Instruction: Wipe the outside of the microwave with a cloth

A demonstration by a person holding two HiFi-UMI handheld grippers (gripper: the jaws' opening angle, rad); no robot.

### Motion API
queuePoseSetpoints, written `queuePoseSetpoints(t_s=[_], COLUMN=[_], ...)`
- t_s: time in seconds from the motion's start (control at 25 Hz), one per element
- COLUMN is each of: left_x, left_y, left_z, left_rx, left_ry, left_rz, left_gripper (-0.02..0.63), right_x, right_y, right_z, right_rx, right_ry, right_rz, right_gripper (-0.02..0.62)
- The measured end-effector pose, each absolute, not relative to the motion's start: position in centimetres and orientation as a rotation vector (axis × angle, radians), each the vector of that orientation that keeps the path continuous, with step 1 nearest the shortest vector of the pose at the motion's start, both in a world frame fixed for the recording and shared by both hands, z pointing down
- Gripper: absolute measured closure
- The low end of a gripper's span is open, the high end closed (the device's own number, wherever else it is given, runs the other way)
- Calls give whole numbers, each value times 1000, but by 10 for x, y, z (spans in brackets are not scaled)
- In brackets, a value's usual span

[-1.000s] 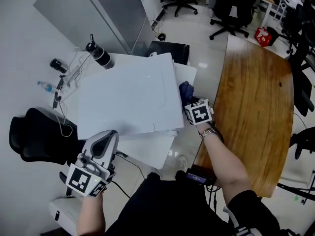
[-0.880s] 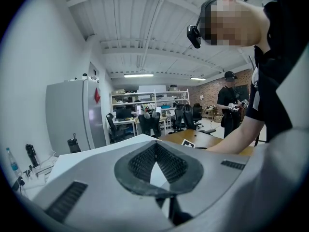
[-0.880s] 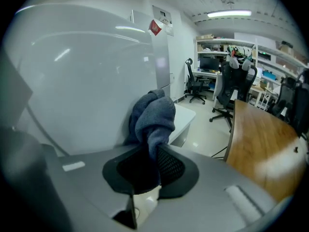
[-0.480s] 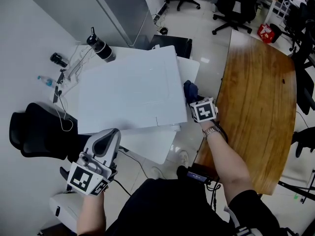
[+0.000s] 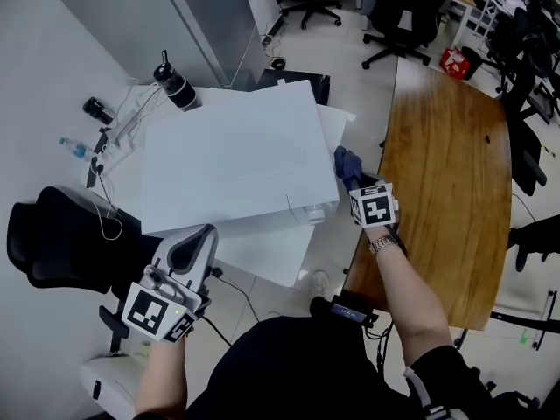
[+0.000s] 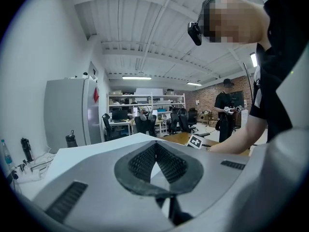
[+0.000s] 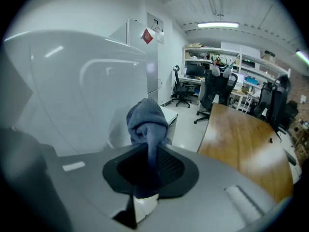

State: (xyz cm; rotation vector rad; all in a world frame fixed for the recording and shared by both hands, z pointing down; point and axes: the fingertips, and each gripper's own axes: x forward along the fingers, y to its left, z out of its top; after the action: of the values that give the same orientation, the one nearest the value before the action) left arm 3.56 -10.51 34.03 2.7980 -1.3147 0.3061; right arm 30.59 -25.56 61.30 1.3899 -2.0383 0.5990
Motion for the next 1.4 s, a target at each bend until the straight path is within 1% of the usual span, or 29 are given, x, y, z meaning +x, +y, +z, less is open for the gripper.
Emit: queuePoseSetpoints(t_s=[0.4,0.6,0.76,1.04,1.4], left_x=[-7,-28,-44,-73,-150], left_y=[-59,-33,-15,17,50], left_z=[339,340,342,347,351], left_rx=[2819,2828,2825,2805,2713], left_ry=[-1248,-1227,-1218,-1259,-1441], left_rz=[204,145,117,93,87], left_gripper=[601,601,601,601,601], right_x=[311,297,273,204,42], right_y=[-165,-115,-83,-48,-46], right_z=[548,524,512,502,501], right_rx=[1553,1610,1615,1522,1213], right_ry=[-1994,-1995,-2020,-2140,-2349], right_rz=[514,464,448,412,323], right_gripper=[541,541,541,541,541])
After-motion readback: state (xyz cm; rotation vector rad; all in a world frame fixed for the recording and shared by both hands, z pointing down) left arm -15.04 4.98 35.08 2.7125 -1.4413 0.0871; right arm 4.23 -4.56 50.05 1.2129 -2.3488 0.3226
